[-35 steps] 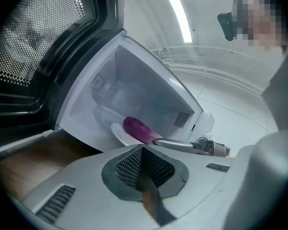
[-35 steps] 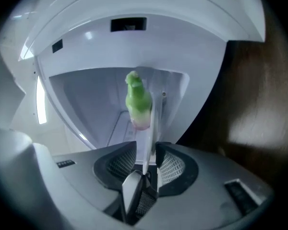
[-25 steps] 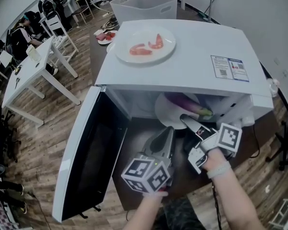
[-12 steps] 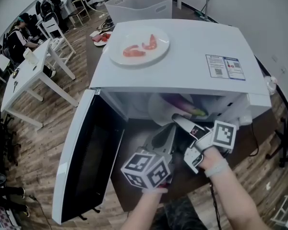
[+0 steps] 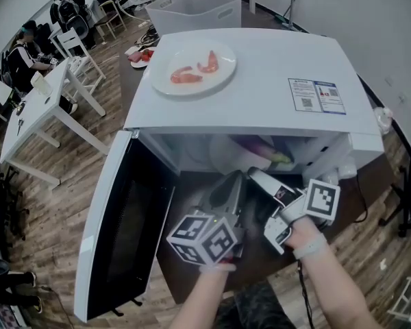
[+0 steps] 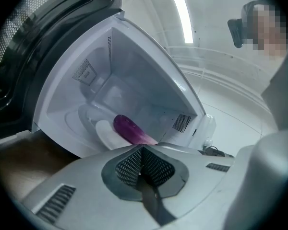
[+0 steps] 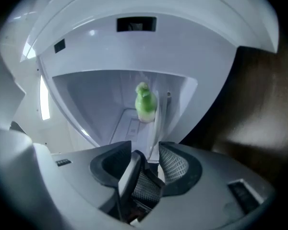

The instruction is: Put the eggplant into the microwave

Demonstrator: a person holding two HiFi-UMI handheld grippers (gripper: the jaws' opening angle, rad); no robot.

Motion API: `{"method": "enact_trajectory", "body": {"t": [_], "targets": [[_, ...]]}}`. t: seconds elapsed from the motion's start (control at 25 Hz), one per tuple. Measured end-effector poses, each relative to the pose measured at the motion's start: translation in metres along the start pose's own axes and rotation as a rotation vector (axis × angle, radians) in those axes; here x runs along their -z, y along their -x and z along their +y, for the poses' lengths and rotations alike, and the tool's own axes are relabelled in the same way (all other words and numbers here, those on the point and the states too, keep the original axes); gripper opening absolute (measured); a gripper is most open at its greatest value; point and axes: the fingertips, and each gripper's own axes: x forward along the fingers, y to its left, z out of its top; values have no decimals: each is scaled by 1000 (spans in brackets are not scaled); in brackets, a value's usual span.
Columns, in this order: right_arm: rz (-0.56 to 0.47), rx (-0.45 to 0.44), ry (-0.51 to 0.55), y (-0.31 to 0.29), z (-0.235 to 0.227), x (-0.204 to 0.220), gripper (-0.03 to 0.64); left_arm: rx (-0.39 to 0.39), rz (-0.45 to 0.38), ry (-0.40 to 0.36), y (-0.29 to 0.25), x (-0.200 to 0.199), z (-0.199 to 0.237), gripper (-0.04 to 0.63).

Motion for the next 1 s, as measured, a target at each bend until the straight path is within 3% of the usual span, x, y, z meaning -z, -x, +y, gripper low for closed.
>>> {"method": "enact_trajectory", "body": {"t": [0.32, 0.76, 1.0], "targets": [[1, 38, 110, 8, -2, 0, 91, -7, -20, 24, -3, -8, 8, 5], [12, 85, 287, -6, -2, 0, 44, -26, -14, 15, -5, -12, 19, 5], [13, 106, 307, -13, -5, -1, 44, -48, 5, -8, -4, -9, 24, 5]]}}
